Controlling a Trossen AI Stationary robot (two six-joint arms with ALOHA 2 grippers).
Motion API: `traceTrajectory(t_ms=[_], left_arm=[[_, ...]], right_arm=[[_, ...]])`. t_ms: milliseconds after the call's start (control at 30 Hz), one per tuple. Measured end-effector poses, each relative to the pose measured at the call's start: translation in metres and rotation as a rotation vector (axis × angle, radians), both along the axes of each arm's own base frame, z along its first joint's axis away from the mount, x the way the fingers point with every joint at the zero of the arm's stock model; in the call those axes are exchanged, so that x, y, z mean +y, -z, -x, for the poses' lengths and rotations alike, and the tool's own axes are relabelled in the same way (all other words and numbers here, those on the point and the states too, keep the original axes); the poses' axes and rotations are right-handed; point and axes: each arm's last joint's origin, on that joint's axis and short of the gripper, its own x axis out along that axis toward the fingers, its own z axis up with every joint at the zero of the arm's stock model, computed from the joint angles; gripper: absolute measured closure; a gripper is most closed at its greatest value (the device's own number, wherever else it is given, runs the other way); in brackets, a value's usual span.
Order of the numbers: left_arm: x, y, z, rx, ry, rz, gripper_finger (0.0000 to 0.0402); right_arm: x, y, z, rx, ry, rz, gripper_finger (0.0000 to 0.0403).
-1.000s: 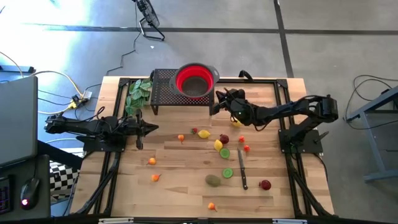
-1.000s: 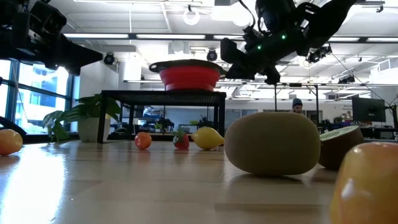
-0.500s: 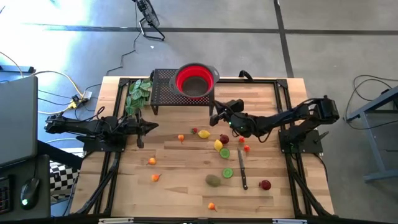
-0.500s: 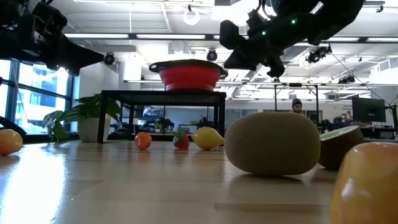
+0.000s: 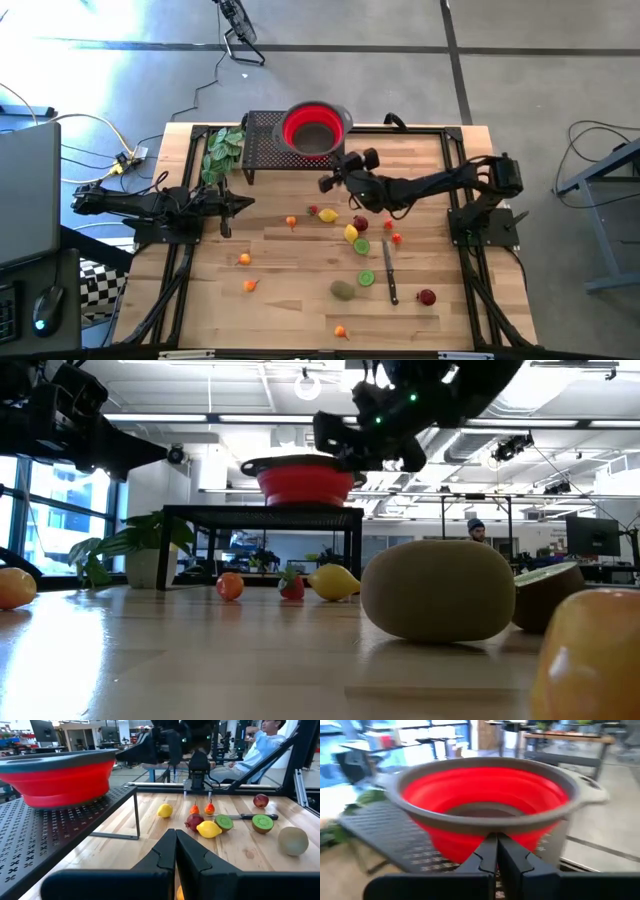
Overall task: Pick & Place Fruit
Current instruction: Put the red strainer bowl on the shelf
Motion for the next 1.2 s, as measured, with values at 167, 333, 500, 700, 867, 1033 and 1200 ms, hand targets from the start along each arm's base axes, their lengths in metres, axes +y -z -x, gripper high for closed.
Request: traceTrajectory(t_ms=[167,333,500,700,867,1033,1200], left_arm=[[0.000,0.000,0.000,0.003,0.000,0.000,0.0398],[0.000,0.000,0.000,0.005,0.001,-0.001,0.0398],[0.000,0.000,0.000,0.005,0.003,-0.001,0.0398],[0.000,0.001,0.000,0.008,0.003,-0.001,0.0398],[0.000,0.001,0.000,0.008,0.003,-0.001,0.0398],[0.000,0.001,0.000,0.008,0.003,-0.001,0.0398],[0.000,0.001,0.000,0.007,0.002,-0.001,0.0398]], right_arm=[[-0.013,0.003,0.003,0.003,0.055,-0.016,0.0400],[-0.024,0.011,0.007,0.032,0.106,-0.067,0.0400],[-0.034,0.015,0.011,0.051,0.155,-0.080,0.0400],[-0.053,0.012,0.014,0.059,0.159,-0.065,0.0400],[-0.059,0.002,0.009,0.030,0.064,-0.013,0.0400],[-0.068,-0.001,0.008,-0.001,-0.059,-0.029,0.0400],[-0.074,0.013,0.004,0.003,-0.097,-0.073,0.0400]])
